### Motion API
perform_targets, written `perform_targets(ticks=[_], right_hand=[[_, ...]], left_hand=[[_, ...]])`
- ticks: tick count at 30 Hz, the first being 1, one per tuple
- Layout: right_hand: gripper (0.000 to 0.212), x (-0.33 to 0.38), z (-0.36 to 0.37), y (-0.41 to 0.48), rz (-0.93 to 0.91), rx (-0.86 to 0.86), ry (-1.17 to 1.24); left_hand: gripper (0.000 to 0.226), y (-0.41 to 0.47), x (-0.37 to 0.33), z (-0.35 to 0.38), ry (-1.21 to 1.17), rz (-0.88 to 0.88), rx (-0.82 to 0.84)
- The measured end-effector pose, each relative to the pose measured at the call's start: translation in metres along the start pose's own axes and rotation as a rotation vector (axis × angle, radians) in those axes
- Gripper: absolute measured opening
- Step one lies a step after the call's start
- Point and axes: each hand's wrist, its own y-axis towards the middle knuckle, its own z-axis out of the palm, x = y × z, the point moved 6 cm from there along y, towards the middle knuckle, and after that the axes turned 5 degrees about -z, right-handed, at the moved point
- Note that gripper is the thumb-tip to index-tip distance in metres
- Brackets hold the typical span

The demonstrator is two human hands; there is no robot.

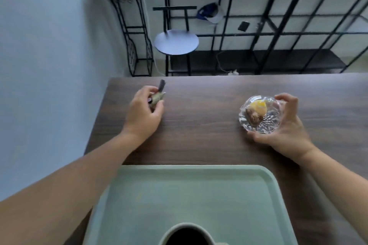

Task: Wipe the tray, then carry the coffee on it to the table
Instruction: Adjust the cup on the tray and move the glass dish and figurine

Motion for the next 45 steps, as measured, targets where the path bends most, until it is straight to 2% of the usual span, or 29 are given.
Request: perform_targets(ticks=[4,8,13,16,24,28,30,32,35,37,38,40,41,42,43,44,45], right_hand=[[0.101,0.047,0.051,0.028,-0.135,0.089,0.112],[0.101,0.095,0.113,0.054,-0.247,0.182,0.139],[0.097,0.117,0.170,0.076,-0.244,0.253,0.084],[0.096,0.122,0.183,0.089,-0.264,0.306,0.033],[0.099,0.118,0.192,0.093,-0.253,0.372,-0.009],[0.125,0.113,0.181,0.085,-0.194,0.404,0.008],[0.132,0.111,0.161,0.070,-0.142,0.351,0.078],[0.122,0.108,0.126,0.043,-0.073,0.238,0.107],[0.081,0.095,0.050,-0.041,-0.042,0.001,-0.072],[0.070,0.081,0.008,-0.107,0.009,-0.121,-0.197],[0.072,0.064,-0.001,-0.133,0.090,-0.106,-0.255],[0.088,0.029,-0.003,-0.177,0.359,0.119,-0.250],[0.109,0.009,-0.001,-0.199,0.439,0.152,-0.172],[0.129,-0.004,0.002,-0.211,0.393,0.166,-0.086],[0.117,0.002,0.010,-0.219,0.238,0.287,-0.076],[0.083,0.014,0.012,-0.227,0.166,0.318,-0.158],[0.057,0.026,0.010,-0.227,0.120,0.192,-0.241]], left_hand=[[0.028,-0.005,0.057,-0.057,0.063,-0.119,-0.107],[0.033,0.002,0.082,-0.071,0.068,-0.157,-0.144],[0.037,0.007,0.088,-0.066,0.073,-0.135,-0.153],[0.037,0.007,0.085,-0.062,0.071,-0.082,-0.149],[0.036,0.008,0.088,-0.063,0.054,-0.073,-0.151],[0.047,0.005,0.086,-0.065,0.044,-0.088,-0.147],[0.061,0.001,0.084,-0.070,0.014,-0.115,-0.136],[0.072,-0.010,0.083,-0.078,-0.048,-0.168,-0.116],[0.057,-0.065,0.069,-0.103,-0.150,-0.205,-0.063],[0.043,-0.121,0.055,-0.120,-0.148,-0.146,0.035],[0.042,-0.149,0.052,-0.126,-0.119,-0.094,0.084],[0.044,-0.203,0.061,-0.119,-0.053,0.000,0.245],[0.038,-0.226,0.066,-0.110,0.021,0.020,0.305],[0.033,-0.250,0.068,-0.103,0.031,0.042,0.345],[0.037,-0.270,0.066,-0.090,0.093,0.013,0.442],[0.044,-0.277,0.069,-0.084,0.174,0.027,0.419],[0.048,-0.279,0.068,-0.083,0.282,0.095,0.371]])
